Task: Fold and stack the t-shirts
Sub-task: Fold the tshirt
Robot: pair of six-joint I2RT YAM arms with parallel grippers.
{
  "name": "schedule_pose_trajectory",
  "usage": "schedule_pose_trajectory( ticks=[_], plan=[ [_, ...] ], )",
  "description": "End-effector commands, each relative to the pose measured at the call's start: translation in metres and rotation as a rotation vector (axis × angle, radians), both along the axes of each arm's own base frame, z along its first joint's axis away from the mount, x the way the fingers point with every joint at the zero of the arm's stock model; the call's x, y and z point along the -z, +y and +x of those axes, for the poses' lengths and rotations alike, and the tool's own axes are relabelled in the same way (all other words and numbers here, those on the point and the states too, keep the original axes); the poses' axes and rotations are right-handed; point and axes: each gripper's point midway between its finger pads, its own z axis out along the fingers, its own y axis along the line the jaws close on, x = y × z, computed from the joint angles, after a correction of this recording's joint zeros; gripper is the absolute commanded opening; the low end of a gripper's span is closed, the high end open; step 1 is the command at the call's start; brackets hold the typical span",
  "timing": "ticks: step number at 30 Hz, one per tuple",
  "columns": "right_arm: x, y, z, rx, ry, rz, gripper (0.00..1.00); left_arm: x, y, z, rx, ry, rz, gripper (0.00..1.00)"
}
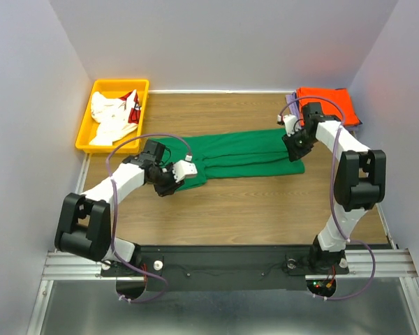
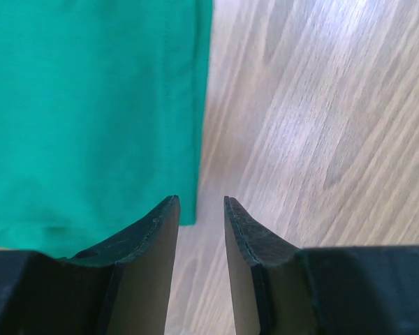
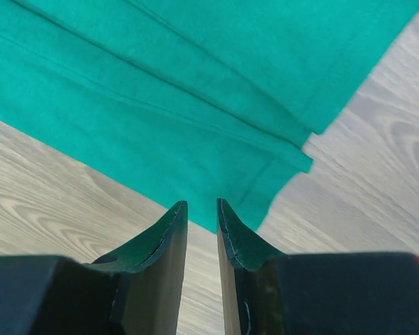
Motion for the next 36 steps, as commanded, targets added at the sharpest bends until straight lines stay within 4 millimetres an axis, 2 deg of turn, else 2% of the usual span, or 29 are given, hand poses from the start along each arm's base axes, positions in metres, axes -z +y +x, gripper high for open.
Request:
schedule_pose_trajectory(
  ticks=[1, 4, 13, 14, 15, 16, 17, 18, 20, 22, 23, 26, 27, 28, 30, 31, 33, 34, 35, 36],
  plan=[
    [0.003, 0.007, 0.002, 0.033, 0.022, 0.057, 0.29, 0.009, -0.006, 0.012, -0.021, -0.053, 0.039, 0.44],
    [0.008, 0.007, 0.001, 0.038, 0.039, 0.056, 0.29, 0.028, -0.006, 0.015, -0.025, -0.049, 0.086, 0.45],
    [0.01, 0.005, 0.003, 0.036, 0.038, 0.045, 0.29, 0.062, 0.004, 0.019, -0.024, -0.025, 0.195, 0.44],
    [0.009, 0.004, 0.004, 0.037, 0.036, 0.042, 0.29, 0.063, 0.005, 0.017, -0.018, -0.015, 0.201, 0.39],
    [0.009, 0.003, 0.003, 0.034, 0.036, 0.037, 0.29, 0.059, 0.002, 0.018, 0.002, -0.017, 0.193, 0.24],
    [0.009, 0.003, 0.004, 0.034, 0.033, 0.032, 0.29, 0.058, 0.001, 0.015, 0.011, -0.006, 0.189, 0.17],
    [0.007, 0.002, 0.005, 0.034, 0.026, 0.027, 0.29, 0.053, 0.0, 0.01, 0.021, 0.009, 0.18, 0.03],
    [0.006, 0.001, 0.006, 0.033, 0.023, 0.025, 0.29, 0.045, -0.002, 0.013, 0.029, 0.0, 0.172, 0.0],
    [0.003, 0.0, 0.009, 0.031, 0.011, 0.021, 0.29, 0.028, -0.005, 0.009, 0.043, 0.006, 0.142, 0.0],
    [0.001, 0.0, 0.011, 0.029, 0.002, 0.015, 0.28, 0.002, -0.013, 0.022, 0.047, -0.032, 0.105, 0.0],
    [-0.001, -0.002, 0.012, 0.029, -0.003, 0.009, 0.28, -0.018, -0.016, 0.032, 0.043, -0.058, 0.077, 0.0],
    [-0.001, -0.003, 0.015, 0.026, -0.008, 0.0, 0.29, -0.041, -0.021, 0.053, 0.023, -0.086, 0.042, 0.0],
    [-0.002, -0.003, 0.017, 0.024, -0.013, -0.003, 0.28, -0.058, -0.024, 0.07, 0.011, -0.128, 0.021, 0.0],
    [0.0, -0.004, 0.018, 0.028, -0.008, -0.005, 0.28, -0.065, -0.026, 0.079, 0.005, -0.143, 0.011, 0.0],
    [0.0, -0.004, 0.02, 0.029, -0.012, -0.007, 0.29, -0.063, -0.029, 0.099, -0.009, -0.143, 0.005, 0.0],
    [0.001, -0.004, 0.022, 0.031, -0.01, -0.008, 0.32, -0.069, -0.031, 0.119, -0.025, -0.164, -0.003, 0.0],
    [-0.001, -0.004, 0.026, 0.035, -0.018, -0.007, 0.35, -0.071, -0.033, 0.138, -0.046, -0.17, -0.023, 0.0],
    [-0.004, -0.004, 0.03, 0.037, -0.029, -0.007, 0.38, -0.074, -0.032, 0.158, -0.074, -0.183, -0.037, 0.0],
    [-0.006, -0.005, 0.033, 0.04, -0.035, -0.007, 0.39, -0.075, -0.031, 0.168, -0.084, -0.189, -0.039, 0.0],
    [-0.008, -0.005, 0.035, 0.044, -0.043, -0.012, 0.4, -0.087, -0.032, 0.182, -0.092, -0.217, -0.059, 0.0]
  ],
)
